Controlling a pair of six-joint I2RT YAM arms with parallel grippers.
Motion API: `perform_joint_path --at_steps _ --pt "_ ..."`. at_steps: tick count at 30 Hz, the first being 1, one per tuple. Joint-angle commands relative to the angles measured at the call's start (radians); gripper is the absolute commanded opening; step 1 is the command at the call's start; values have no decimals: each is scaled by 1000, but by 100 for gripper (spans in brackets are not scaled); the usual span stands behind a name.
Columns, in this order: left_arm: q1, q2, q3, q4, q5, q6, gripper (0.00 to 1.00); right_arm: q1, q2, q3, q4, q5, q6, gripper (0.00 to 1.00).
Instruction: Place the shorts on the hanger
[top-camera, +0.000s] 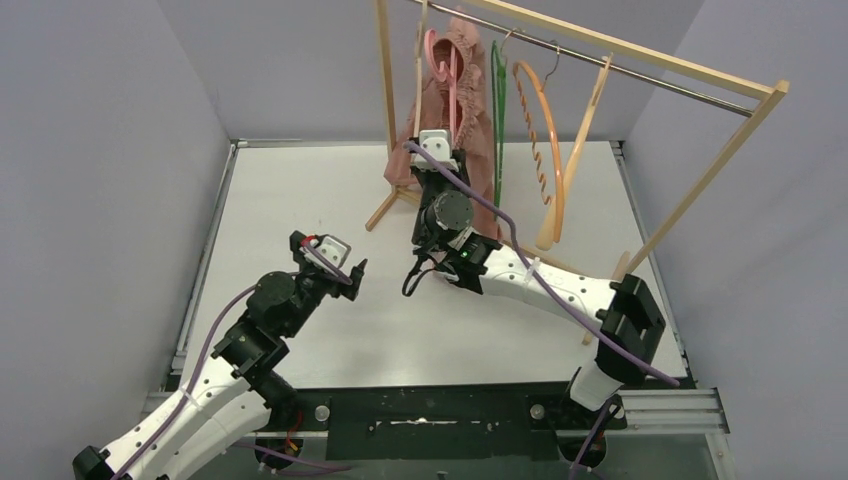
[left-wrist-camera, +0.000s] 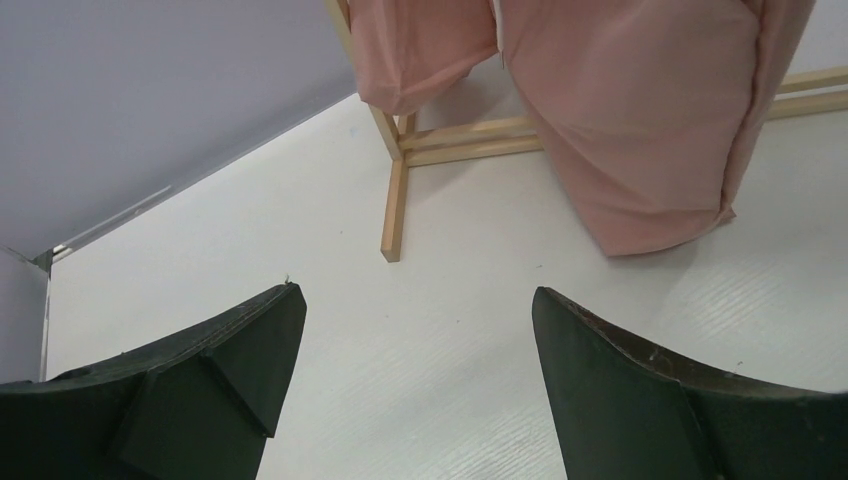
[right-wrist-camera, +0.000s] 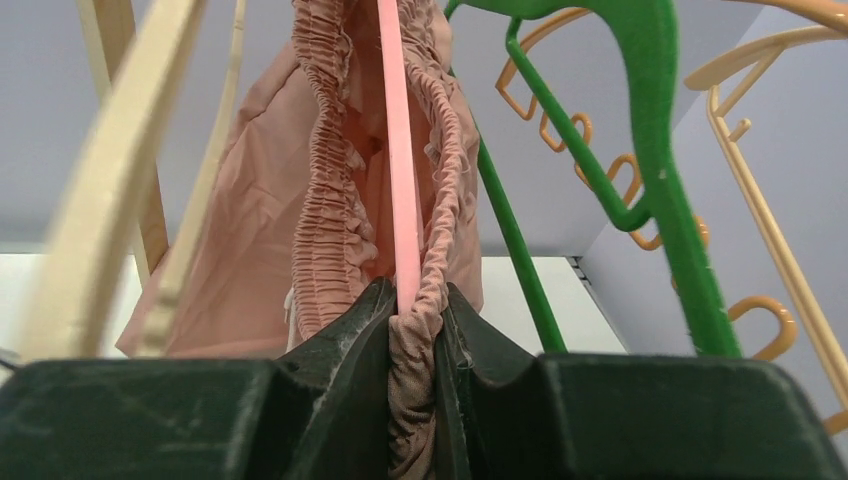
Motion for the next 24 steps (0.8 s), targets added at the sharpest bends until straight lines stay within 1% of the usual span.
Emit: perform_joint_path --at_steps 1,3,4,13,24 --pt "4 -34 -14 75 -2 4 85 -11 29 27 364 -27 -171 0" --pt "5 -37 -17 78 -9 3 85 -19 44 19 448 -27 -216 0" --pt "5 -36 -17 77 -10 3 85 -23 47 16 463 -35 -226 0" --pt "5 -30 -17 72 -6 3 85 -34 39 -20 532 -78 -251 0" --pt "5 -23 -17 69 10 -3 85 -66 42 10 530 -111 -239 0"
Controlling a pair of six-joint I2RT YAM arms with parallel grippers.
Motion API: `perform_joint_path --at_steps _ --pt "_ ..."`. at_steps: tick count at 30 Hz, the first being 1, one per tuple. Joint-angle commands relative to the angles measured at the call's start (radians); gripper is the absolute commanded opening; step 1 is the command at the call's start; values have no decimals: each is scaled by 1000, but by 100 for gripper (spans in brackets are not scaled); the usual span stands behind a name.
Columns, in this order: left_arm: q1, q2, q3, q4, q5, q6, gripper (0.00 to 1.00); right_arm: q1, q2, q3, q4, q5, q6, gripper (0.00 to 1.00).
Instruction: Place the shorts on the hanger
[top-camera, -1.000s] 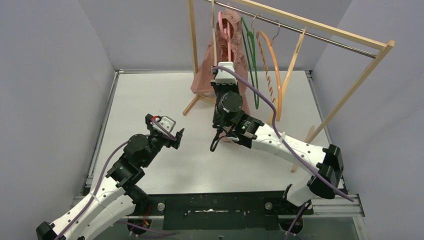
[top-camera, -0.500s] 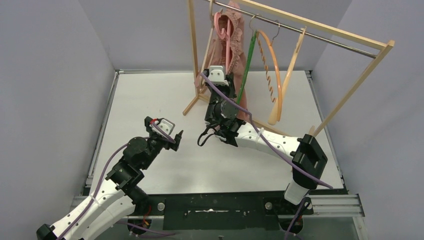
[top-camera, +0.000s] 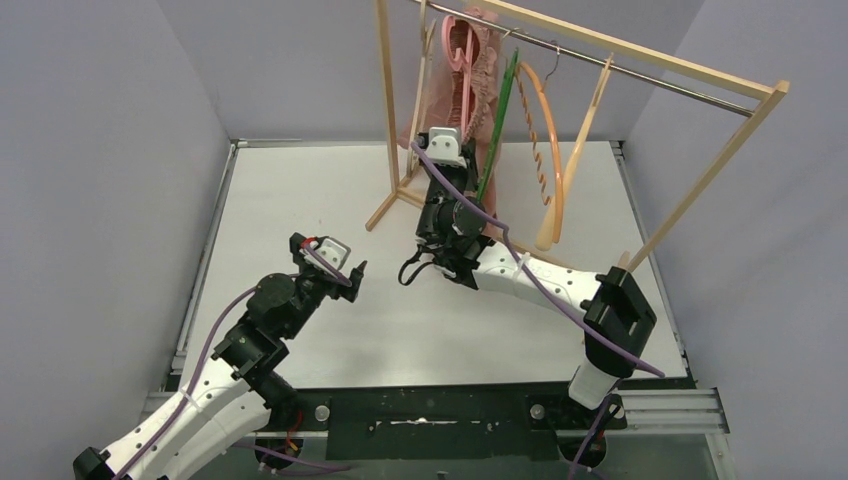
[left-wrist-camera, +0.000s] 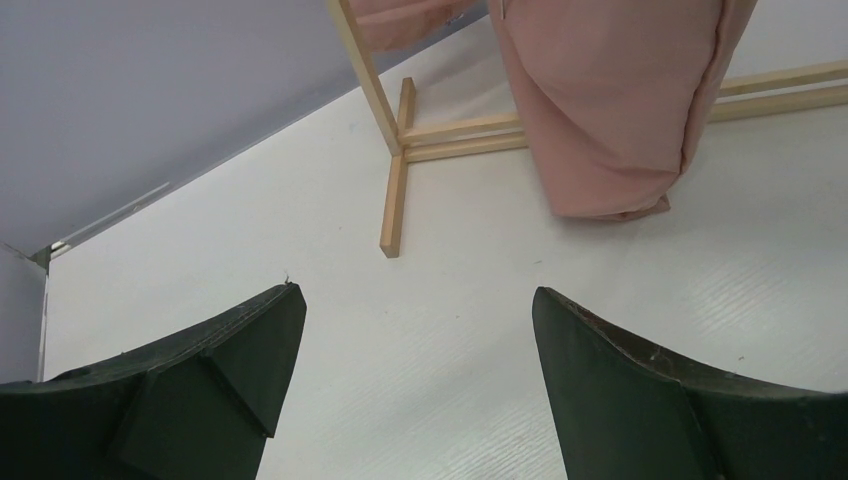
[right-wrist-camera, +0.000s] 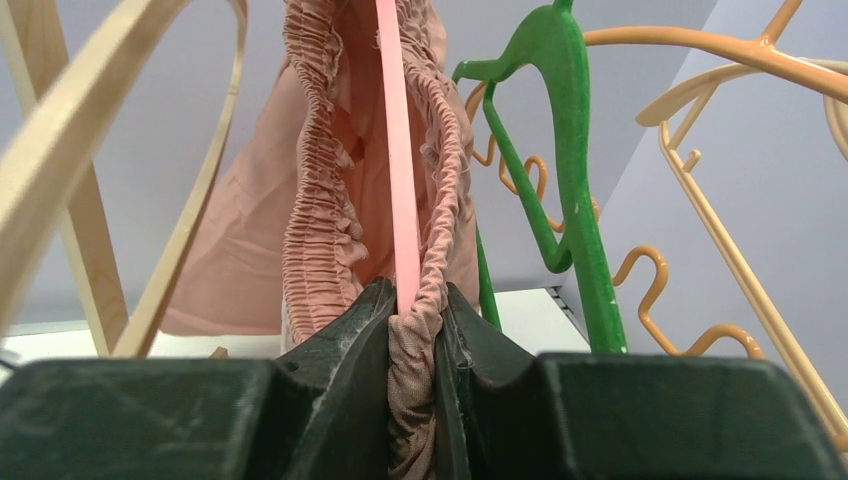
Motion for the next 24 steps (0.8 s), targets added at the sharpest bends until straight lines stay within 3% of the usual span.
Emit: perform_joint_path --at_steps 1,24 --pt "5 -3 8 65 15 -3 85 -22 -43 44 105 -88 24 0" --pt "8 -28 5 60 49 -11 85 -87 42 143 -3 -92 79 0"
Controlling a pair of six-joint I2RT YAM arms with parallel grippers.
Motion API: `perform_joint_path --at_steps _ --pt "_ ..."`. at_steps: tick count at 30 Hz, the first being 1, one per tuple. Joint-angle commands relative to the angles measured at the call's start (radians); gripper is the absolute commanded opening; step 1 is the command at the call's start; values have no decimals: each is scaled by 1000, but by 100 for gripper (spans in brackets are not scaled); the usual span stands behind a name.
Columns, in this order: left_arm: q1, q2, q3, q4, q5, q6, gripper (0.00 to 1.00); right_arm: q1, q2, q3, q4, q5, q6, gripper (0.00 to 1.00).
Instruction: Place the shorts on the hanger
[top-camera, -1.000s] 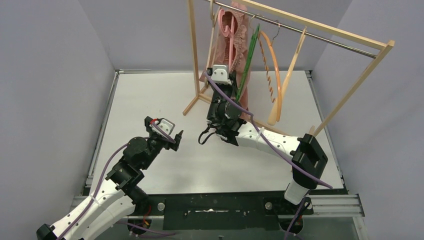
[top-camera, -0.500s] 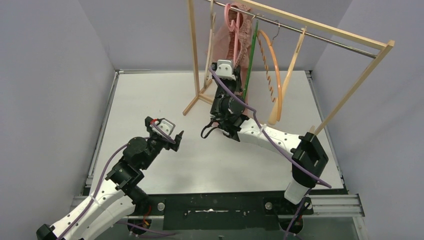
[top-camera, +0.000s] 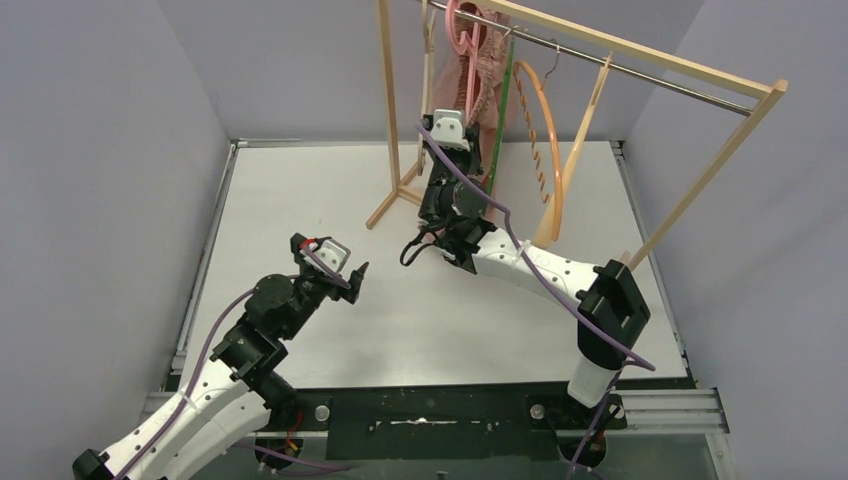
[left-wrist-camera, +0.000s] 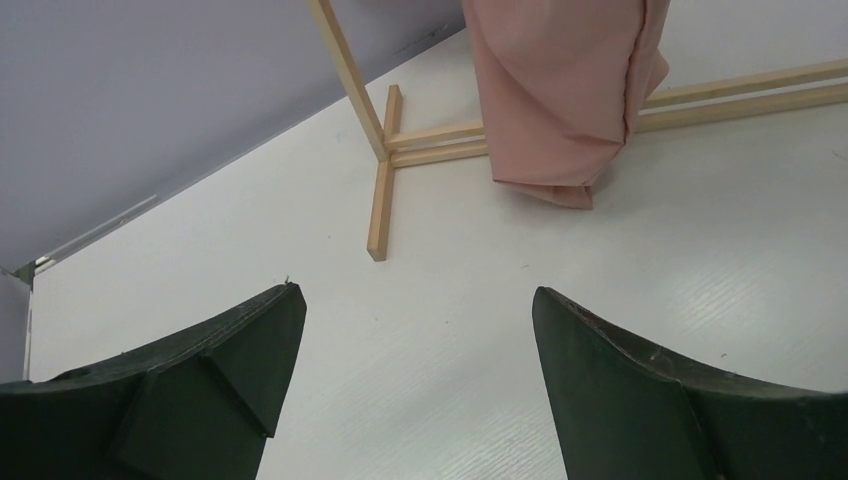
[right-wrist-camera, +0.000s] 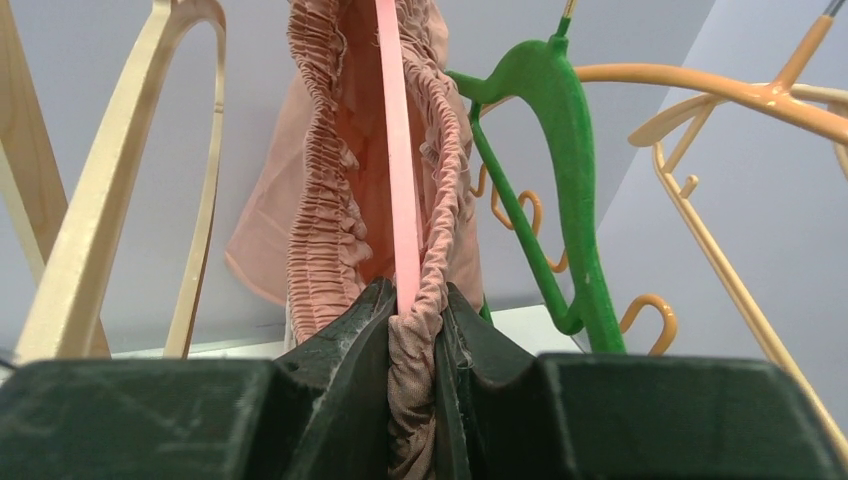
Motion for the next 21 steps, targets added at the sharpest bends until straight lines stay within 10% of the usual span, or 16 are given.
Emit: perform_joint_path --at_steps 1,21 --pt "5 -19 5 60 16 -9 85 -17 0 57 47 -48 43 0" --pt "8 -26 7 59 38 -13 85 -17 59 311 -439 150 369 0"
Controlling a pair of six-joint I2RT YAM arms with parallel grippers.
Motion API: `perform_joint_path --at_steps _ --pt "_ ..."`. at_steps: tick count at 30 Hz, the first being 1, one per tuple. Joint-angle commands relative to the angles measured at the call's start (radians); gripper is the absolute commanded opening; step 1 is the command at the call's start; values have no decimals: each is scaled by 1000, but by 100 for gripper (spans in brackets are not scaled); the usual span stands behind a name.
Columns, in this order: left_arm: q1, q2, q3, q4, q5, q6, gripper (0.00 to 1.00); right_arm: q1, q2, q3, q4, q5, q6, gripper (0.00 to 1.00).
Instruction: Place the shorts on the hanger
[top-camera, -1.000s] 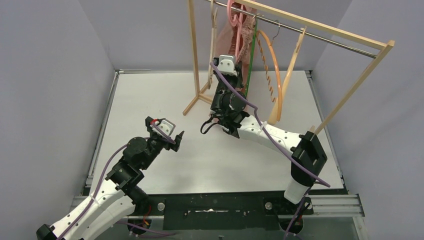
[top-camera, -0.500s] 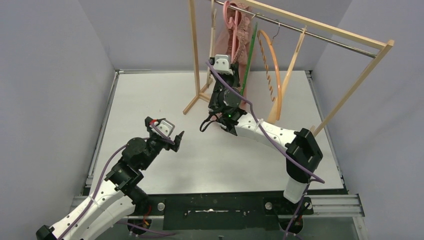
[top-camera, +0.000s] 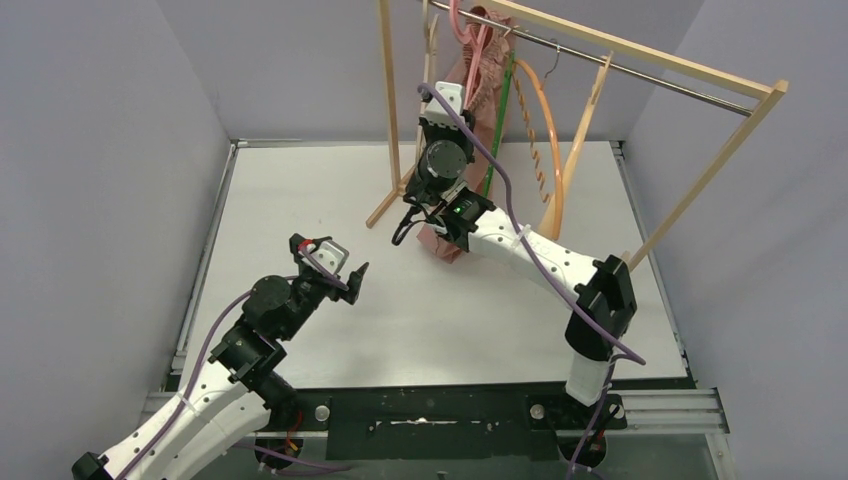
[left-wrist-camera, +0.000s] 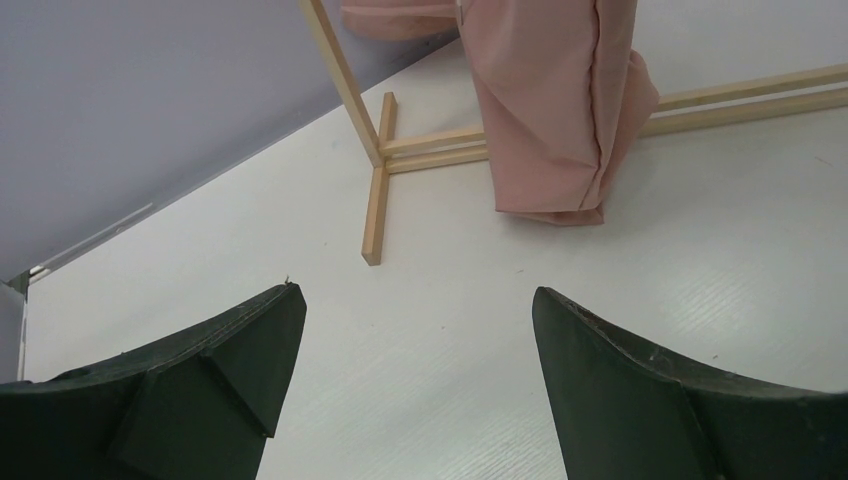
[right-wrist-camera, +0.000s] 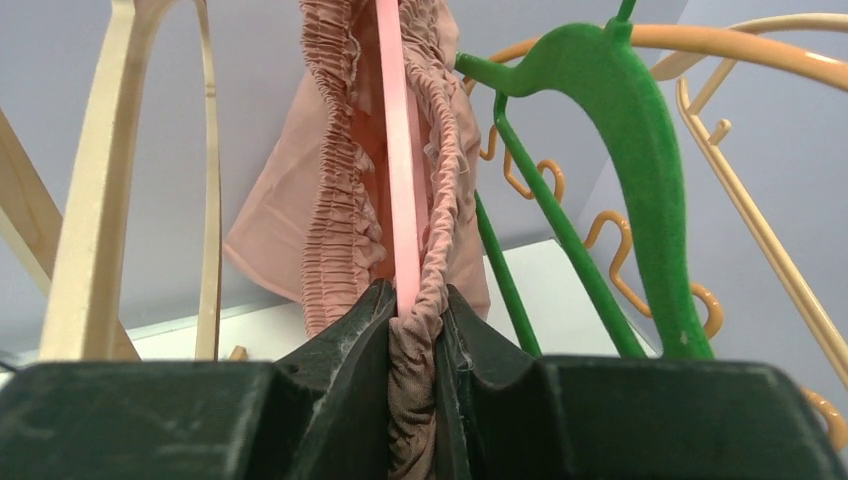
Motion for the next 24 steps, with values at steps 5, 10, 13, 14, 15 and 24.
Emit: perform_joint_path --at_steps 5,10,13,14,15,24 --pt "7 -2 7 63 28 -13 85 14 20 100 36 61 42 0" --pt "13 2 7 66 38 -17 85 62 25 115 76 79 -8 12" --pt "15 1 7 66 37 -17 85 96 6 111 49 72 -1 31" --pt "15 1 7 67 36 -17 85 103 -4 111 29 72 10 39" --pt "14 1 6 65 35 -17 85 110 -13 111 6 74 22 46" --pt "16 2 11 57 14 -30 85 138 -131 95 -404 43 319 80"
